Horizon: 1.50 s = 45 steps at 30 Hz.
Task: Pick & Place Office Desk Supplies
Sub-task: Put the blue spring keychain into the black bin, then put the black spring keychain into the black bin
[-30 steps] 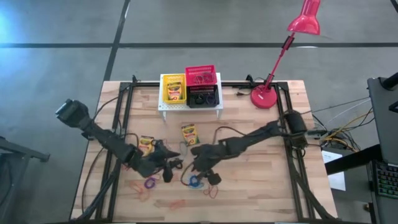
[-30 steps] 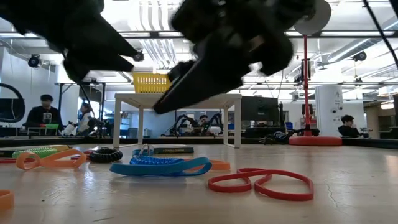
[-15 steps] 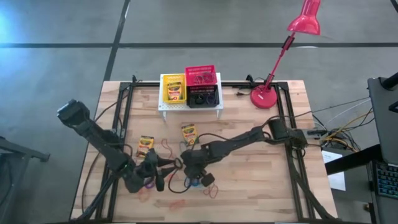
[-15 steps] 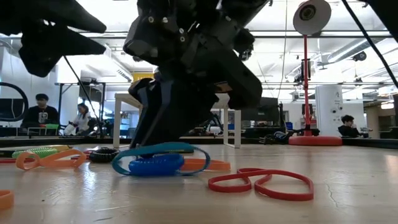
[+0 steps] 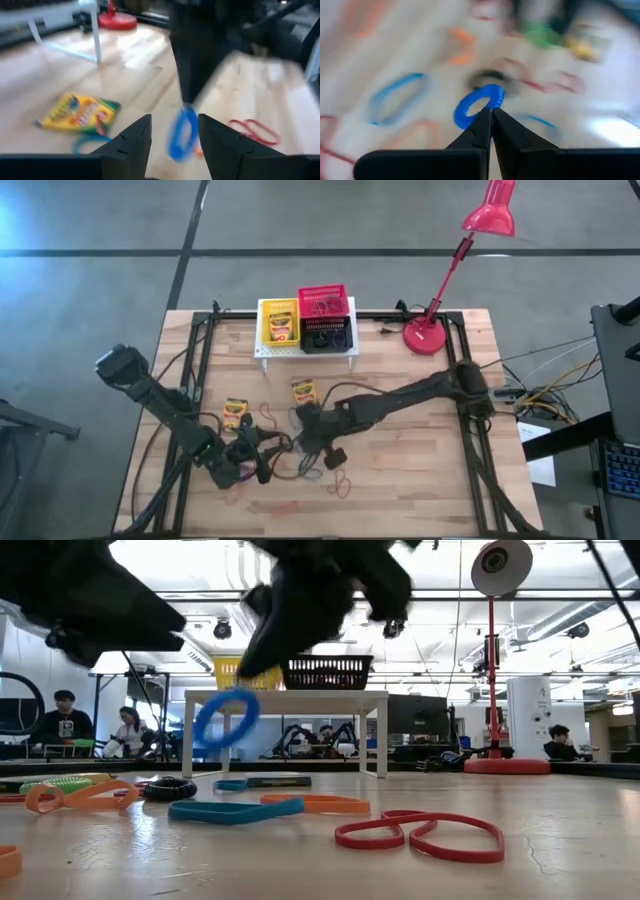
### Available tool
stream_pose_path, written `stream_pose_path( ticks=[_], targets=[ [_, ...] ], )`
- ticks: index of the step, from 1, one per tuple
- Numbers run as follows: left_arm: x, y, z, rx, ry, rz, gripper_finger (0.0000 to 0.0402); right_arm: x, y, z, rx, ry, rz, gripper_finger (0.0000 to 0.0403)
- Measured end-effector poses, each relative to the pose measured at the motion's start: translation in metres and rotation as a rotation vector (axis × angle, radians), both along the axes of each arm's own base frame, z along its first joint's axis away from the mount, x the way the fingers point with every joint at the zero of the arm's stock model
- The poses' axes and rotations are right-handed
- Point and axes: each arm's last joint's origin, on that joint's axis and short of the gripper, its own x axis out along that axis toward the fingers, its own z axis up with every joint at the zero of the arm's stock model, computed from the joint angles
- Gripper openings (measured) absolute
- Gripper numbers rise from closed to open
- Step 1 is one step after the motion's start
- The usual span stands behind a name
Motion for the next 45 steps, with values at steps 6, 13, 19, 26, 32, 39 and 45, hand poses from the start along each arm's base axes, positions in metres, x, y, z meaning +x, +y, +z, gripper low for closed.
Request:
stream_pose_path(
  ticks=[6, 13, 19, 26, 32, 39, 45],
  targets=[
    [0.009, 0.018, 0.008, 0.208, 0.072, -0.008, 0.0165, -0.031, -0.034, 0.075, -0.189, -0.197, -0.381, 0.0009],
    [0.022, 0.044, 0.012, 0.316, 0.135, 0.049, 0.0165, -0.066, -0.102, 0.13, -0.24, -0.367, -0.783, 0.0009],
    [0.027, 0.052, 0.012, 0.283, 0.149, 0.045, 0.0165, -0.077, -0.16, 0.119, -0.212, -0.318, -0.916, 0.0009],
    [0.027, 0.05, 0.011, 0.211, 0.137, 0.016, 0.0165, -0.067, -0.189, 0.092, -0.059, -0.319, -0.902, 0.0009],
    [0.027, 0.05, 0.011, 0.206, 0.137, 0.014, 0.0165, -0.058, -0.196, 0.086, 0.017, -0.362, -0.855, 0.0026],
    [0.027, 0.05, 0.011, 0.2, 0.14, 0.002, 0.0165, -0.061, -0.203, 0.089, 0.049, -0.369, -0.848, 0.011],
    [0.027, 0.05, 0.011, 0.199, 0.14, 0.0, 0.0165, -0.078, -0.186, 0.113, 0.008, -0.369, -0.774, 0.0155]
  ],
)
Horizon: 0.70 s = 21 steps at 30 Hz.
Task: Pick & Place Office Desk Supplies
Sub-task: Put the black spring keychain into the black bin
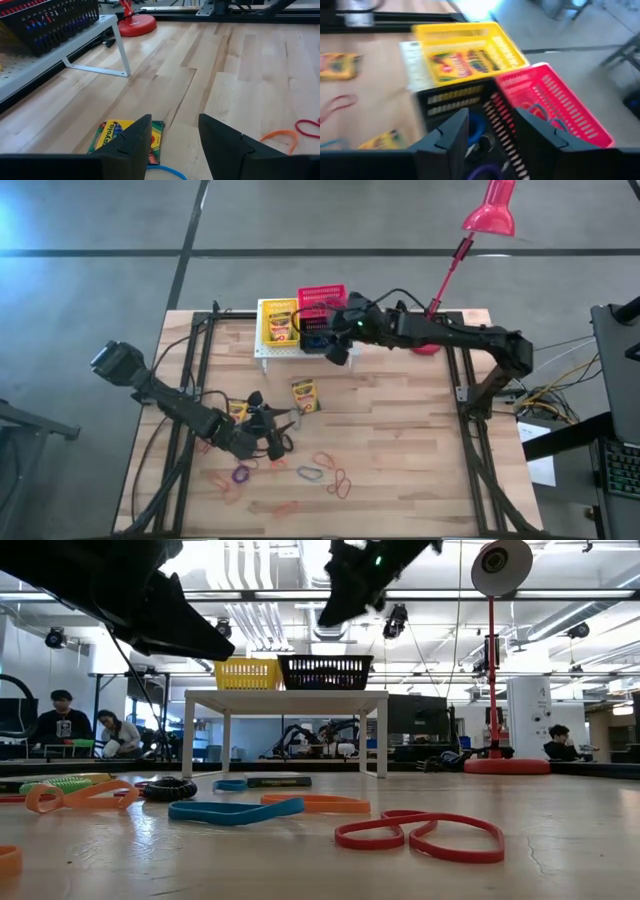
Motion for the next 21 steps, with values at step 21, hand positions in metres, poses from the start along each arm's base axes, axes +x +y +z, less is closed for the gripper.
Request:
stream_pose_path(
  ticks=[21],
  targets=[
    [0.0, -0.005, -0.005, -0.231, 0.243, -0.253, 0.0165, -0.03, 0.162, -0.132, 0.266, -0.25, 0.325, 0.0118]
  ],
)
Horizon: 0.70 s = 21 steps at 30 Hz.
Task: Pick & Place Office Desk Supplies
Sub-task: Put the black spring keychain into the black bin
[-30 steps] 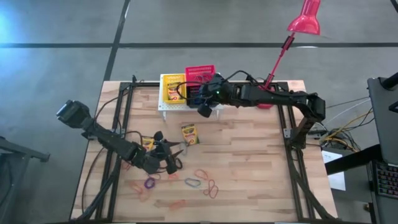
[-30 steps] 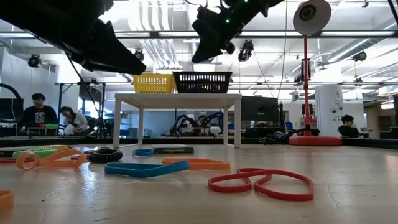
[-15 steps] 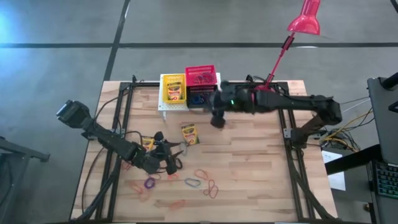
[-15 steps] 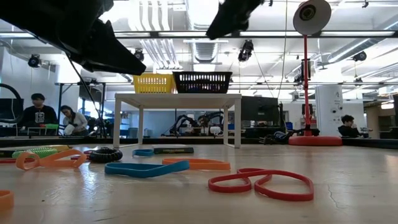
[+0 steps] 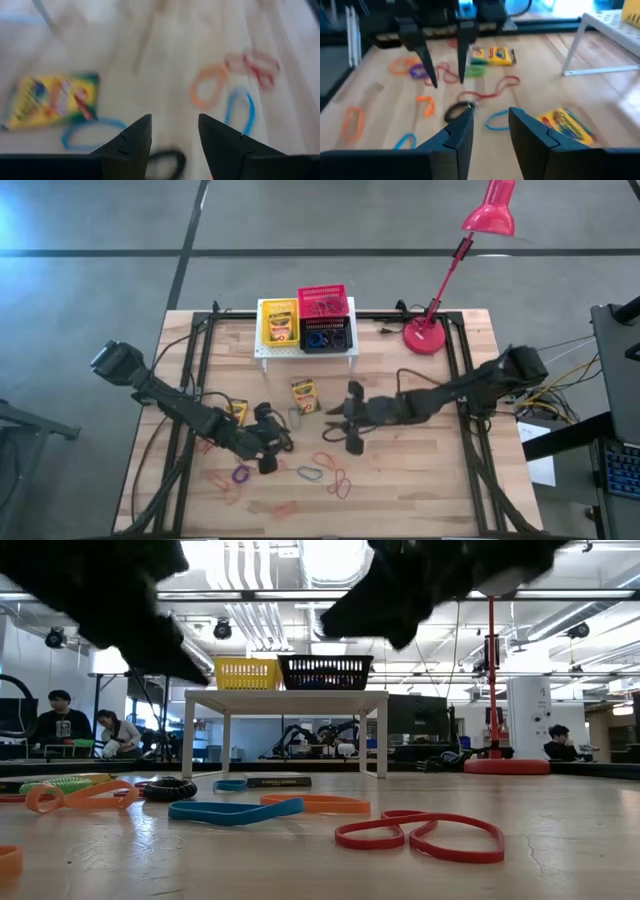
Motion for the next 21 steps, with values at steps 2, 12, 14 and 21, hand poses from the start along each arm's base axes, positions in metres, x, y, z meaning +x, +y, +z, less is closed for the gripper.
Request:
stream_pose_path(
  ticks=[2, 12, 14, 21],
  targets=[
    [-0.004, 0.002, -0.007, -0.021, 0.075, -0.046, 0.0165, 0.004, 0.001, -0.013, 0.016, -0.082, -0.005, 0.0115],
    [-0.024, 0.026, -0.045, -0.029, 0.135, -0.028, 0.0165, 0.023, -0.001, -0.038, 0.022, -0.134, -0.023, 0.01],
    [-0.025, 0.03, -0.049, -0.04, 0.093, -0.049, 0.0165, 0.025, 0.0, -0.038, 0.023, -0.135, -0.022, 0.0097],
    [-0.028, 0.041, -0.056, -0.032, 0.041, -0.096, 0.0156, 0.028, 0.001, -0.035, 0.027, -0.143, -0.015, 0.0088]
  ],
)
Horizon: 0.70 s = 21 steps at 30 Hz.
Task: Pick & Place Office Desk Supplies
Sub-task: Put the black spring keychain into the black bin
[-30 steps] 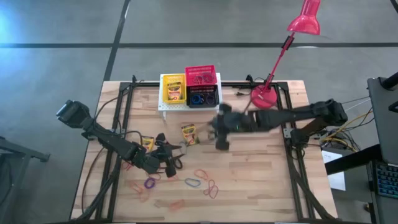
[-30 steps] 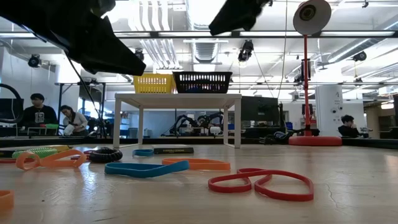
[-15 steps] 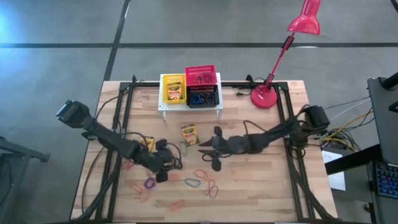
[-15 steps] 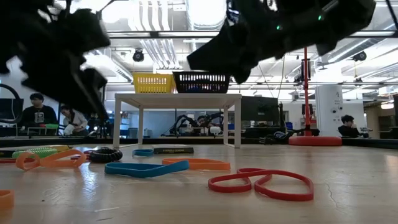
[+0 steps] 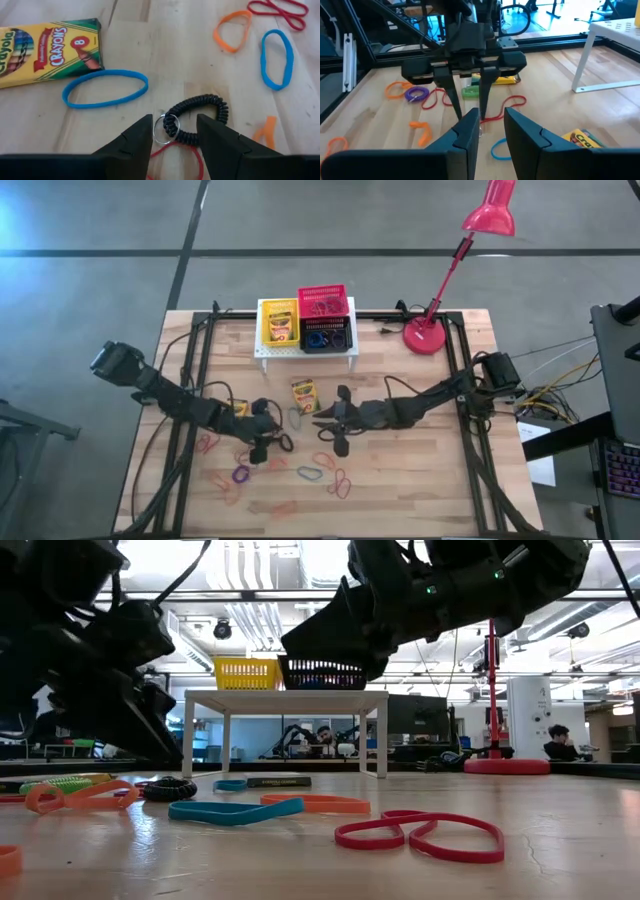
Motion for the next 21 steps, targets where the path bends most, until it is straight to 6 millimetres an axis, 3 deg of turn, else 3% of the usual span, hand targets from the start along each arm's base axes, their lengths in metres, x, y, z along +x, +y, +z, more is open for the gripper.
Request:
stream_pose_path(
  ticks=[8, 21],
  targets=[
    [0.0021, 0.0023, -0.0006, -0.01, -0.008, 0.006, 0.0128, 0.0007, -0.0001, 0.001, -0.003, -0.003, 0.003, 0.0076],
    [0.0023, 0.0018, -0.0024, -0.038, 0.003, 0.016, 0.0125, 0.0008, 0.0, 0.001, -0.044, 0.0, 0.015, 0.0082]
  ],
)
